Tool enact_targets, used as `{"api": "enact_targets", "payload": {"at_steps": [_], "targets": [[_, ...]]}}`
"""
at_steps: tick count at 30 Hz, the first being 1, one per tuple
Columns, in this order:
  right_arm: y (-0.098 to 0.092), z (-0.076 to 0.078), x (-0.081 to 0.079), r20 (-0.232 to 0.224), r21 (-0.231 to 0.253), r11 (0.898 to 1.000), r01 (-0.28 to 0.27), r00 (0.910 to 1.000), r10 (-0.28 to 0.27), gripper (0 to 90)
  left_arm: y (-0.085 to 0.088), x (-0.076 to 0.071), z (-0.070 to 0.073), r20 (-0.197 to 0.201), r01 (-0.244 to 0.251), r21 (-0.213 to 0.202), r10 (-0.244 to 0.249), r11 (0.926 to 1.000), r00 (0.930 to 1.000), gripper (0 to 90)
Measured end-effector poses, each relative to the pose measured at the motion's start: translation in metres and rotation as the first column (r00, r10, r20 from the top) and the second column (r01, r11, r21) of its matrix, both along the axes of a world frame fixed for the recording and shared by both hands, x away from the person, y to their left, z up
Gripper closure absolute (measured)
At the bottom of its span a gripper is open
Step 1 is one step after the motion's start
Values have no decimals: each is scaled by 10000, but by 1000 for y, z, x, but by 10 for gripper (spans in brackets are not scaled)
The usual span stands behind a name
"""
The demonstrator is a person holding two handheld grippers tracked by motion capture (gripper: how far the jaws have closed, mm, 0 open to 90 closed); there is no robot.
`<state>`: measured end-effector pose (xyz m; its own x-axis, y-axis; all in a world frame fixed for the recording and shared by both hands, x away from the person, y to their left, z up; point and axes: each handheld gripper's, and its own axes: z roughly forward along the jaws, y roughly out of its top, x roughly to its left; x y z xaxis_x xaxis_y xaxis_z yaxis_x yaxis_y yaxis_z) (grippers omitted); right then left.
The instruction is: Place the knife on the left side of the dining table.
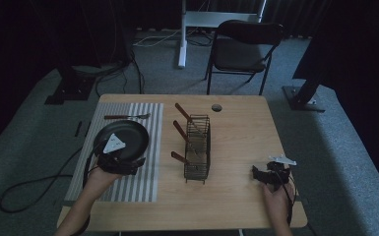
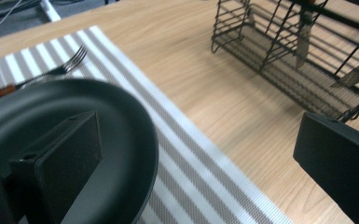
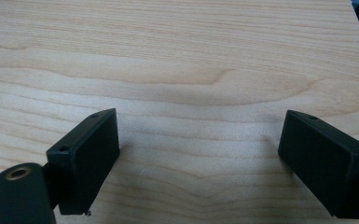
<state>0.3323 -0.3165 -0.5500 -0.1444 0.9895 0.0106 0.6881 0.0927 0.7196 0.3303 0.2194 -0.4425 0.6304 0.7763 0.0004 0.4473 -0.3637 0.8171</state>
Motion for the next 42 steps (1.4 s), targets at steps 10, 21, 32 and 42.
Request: {"api": "enact_targets", "payload": {"at_steps": [10, 21, 32, 42], "targets": [[0, 0, 0, 1, 2, 10000, 4, 10000, -4, 114, -18, 17, 22, 344, 463, -129, -458, 9988, 9984, 16], [0, 0, 0, -2, 20, 10000, 15, 10000, -15, 113, -37, 33, 36, 553, 994, -267, -978, 9947, 9937, 16], [0, 0, 0, 0, 9, 10000, 14, 10000, -14, 114, -61, 50, 41, 481, 1790, -542, -1765, 9824, 9831, 17], [0, 0, 0, 11, 0, 10000, 6, 10000, -6, 114, -80, 59, 49, 716, 2443, -733, -2392, 9669, 9683, 45]]}}
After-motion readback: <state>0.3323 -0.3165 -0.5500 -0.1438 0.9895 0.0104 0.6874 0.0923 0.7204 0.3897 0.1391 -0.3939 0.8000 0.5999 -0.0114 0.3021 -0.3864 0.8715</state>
